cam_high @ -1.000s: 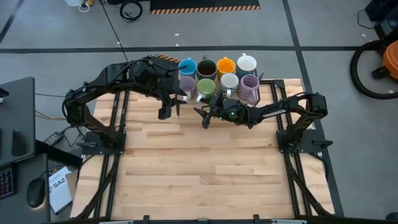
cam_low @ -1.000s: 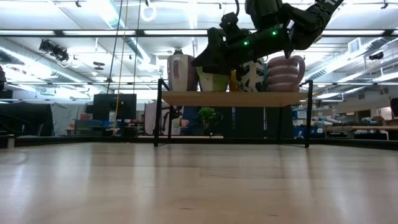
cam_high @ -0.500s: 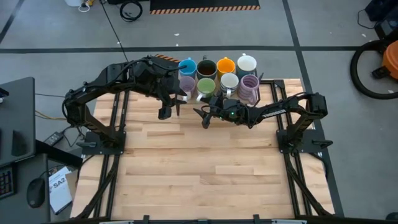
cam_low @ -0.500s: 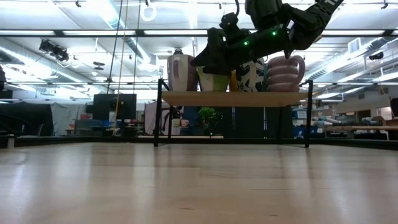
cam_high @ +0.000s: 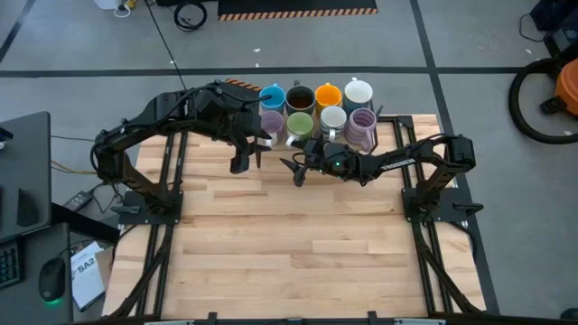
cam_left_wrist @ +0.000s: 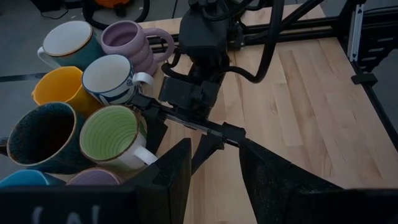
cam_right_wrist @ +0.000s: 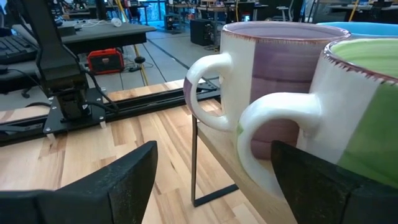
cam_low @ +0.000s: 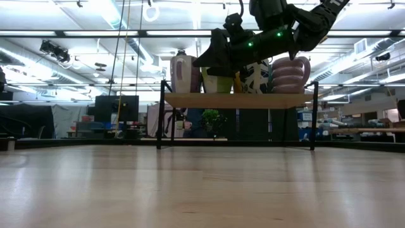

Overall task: Place coffee mugs
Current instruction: Put the green mug on the shelf

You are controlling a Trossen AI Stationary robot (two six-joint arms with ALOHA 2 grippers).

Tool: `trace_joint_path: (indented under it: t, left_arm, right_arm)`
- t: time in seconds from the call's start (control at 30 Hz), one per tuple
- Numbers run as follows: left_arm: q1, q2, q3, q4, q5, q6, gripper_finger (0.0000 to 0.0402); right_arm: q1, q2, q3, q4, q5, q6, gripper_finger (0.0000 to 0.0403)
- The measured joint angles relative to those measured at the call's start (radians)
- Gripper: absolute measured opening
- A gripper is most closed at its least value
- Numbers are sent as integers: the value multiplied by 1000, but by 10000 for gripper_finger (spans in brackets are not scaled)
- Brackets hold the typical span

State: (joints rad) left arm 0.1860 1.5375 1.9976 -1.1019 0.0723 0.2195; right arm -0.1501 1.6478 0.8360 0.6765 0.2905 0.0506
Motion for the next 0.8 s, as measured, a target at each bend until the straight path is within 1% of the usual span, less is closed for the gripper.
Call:
trace_joint_path:
  t: [0.63, 0.8]
  left_arm:
    - [1, 0, 0, 0, -1, -4, 142]
    - [1, -8, 0, 0, -52, 12, 142]
  right_arm:
    - [-18, 0, 0, -10, -5, 10, 317]
    - [-14, 0, 0, -11, -5, 9, 317]
